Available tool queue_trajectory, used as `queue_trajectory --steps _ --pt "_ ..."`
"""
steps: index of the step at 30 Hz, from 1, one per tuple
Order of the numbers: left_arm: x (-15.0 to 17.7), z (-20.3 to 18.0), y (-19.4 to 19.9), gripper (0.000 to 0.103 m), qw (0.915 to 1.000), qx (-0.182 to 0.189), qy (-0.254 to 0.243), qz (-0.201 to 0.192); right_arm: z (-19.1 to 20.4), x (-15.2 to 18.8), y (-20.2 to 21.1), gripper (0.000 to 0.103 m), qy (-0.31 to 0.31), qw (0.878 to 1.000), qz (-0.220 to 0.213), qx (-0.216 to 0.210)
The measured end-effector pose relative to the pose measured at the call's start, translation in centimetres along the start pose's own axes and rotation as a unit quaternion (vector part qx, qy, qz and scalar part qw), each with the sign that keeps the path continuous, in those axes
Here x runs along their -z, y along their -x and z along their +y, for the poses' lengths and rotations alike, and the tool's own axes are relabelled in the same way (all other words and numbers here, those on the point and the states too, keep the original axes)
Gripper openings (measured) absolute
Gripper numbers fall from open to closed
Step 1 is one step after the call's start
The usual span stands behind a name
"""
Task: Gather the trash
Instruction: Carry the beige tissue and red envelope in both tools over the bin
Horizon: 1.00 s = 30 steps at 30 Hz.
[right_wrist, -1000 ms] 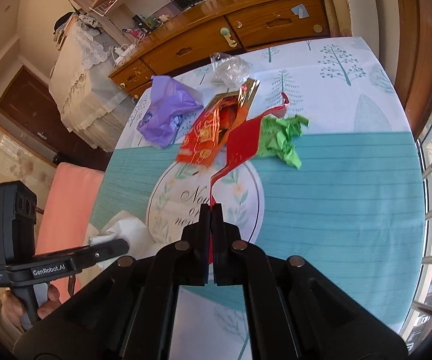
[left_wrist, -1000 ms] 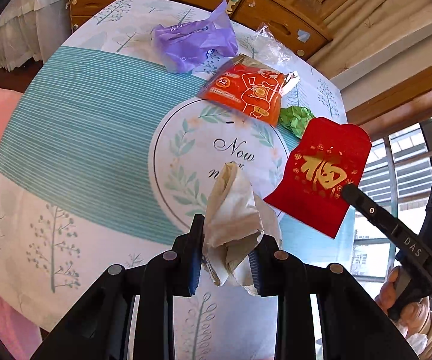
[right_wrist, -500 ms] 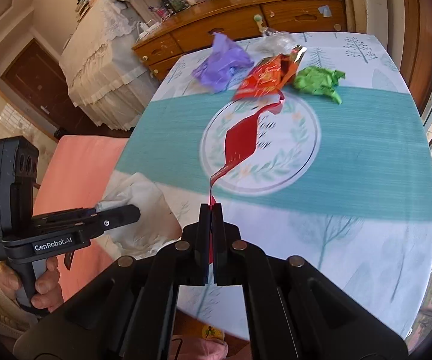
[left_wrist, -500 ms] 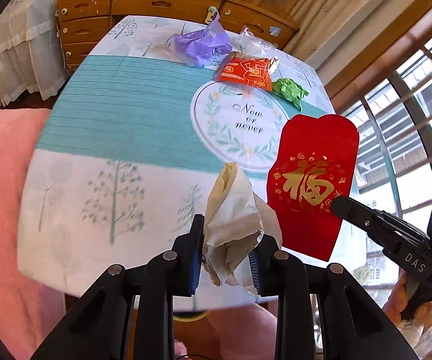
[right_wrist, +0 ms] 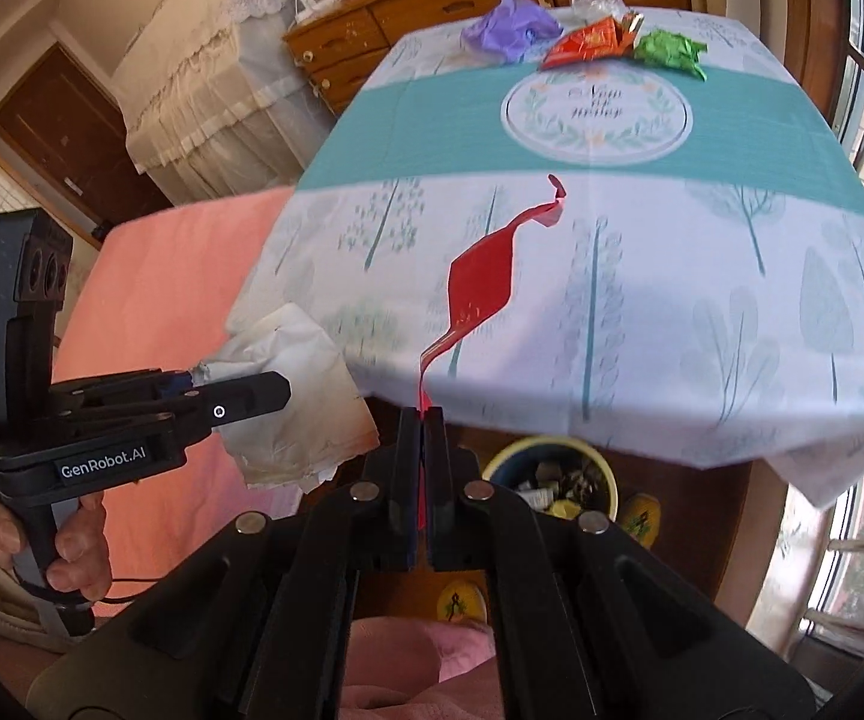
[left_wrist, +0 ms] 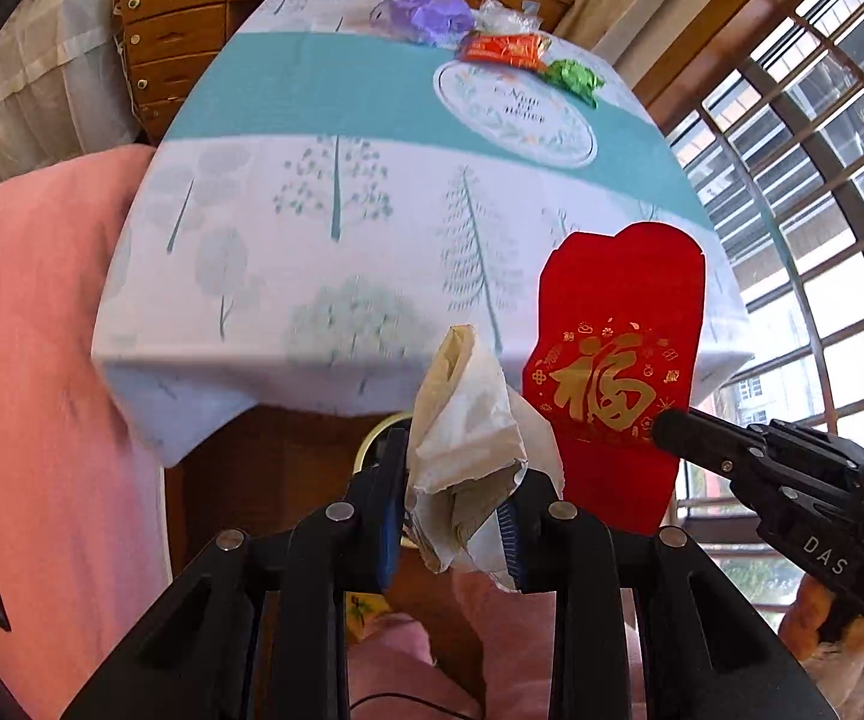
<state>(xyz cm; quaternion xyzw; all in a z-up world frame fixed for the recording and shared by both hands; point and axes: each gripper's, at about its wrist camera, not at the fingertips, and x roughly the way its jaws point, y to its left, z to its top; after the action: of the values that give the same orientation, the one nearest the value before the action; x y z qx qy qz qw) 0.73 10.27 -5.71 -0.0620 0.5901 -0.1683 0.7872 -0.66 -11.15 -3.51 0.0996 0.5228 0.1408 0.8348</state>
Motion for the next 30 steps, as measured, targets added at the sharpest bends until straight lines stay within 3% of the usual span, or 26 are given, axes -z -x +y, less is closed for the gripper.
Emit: queue_trajectory --steps 5,11,17,30 --pt "3.0 0.1 -2.8 0.026 0.9997 -0.007 0.006 0.021 1.1 4.3 -1.5 0.000 0.018 0.999 0.039 0.029" --pt "6.2 -0.4 -10.0 0.026 0.9983 -0.031 0.009 0.050 -0.8 8.7 -6.6 0.000 0.029 0.994 0.082 0.061" --pt "8.3 0.4 -18.6 0.026 0.9967 -0.053 0.011 0.061 -4.2 12.5 -14.3 0.000 0.051 0.988 0.118 0.083" --pt "10.2 3.3 -34.8 0.028 0.9926 -0.090 0.005 0.082 -9.8 20.4 -29.3 0.000 0.062 0.982 0.162 0.073"
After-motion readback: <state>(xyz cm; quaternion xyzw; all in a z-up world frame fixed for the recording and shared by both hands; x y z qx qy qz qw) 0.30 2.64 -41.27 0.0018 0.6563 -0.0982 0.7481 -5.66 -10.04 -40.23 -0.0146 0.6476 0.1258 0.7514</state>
